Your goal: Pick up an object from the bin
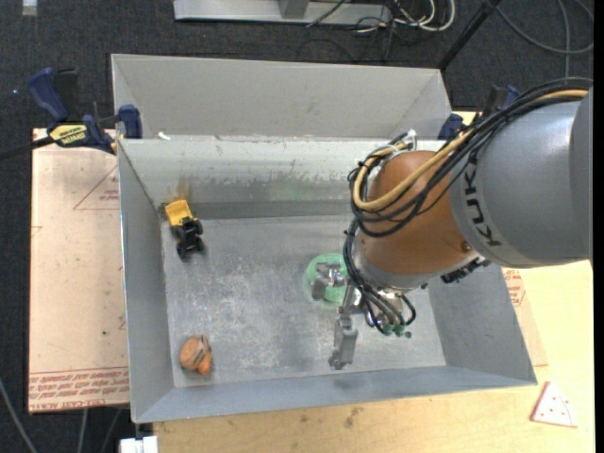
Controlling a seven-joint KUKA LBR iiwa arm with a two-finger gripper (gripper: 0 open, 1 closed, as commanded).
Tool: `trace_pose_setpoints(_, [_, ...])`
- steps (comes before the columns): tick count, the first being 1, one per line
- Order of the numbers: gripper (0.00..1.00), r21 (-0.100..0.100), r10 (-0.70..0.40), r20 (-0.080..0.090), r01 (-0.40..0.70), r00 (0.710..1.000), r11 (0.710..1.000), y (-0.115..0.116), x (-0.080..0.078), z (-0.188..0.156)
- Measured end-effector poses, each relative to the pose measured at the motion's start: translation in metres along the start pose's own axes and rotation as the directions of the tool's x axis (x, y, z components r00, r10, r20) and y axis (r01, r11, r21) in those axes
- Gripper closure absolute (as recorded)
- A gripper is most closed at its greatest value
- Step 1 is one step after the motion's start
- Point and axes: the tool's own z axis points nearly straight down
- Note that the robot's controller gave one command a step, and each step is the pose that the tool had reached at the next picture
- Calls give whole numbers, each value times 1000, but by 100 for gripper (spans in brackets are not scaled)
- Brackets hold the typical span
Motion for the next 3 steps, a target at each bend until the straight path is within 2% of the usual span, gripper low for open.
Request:
trace_pose_setpoints(1, [0, -1, 2, 8, -2, 1000, 1000, 0, -2, -4])
trace_pose_setpoints(2, [0, 0, -21, 19, 21, 1000, 1000, -62, -75, 59])
trace_pose_setpoints(3, [0, 1, -173, 7, 173, 985, 985, -67, -56, 13])
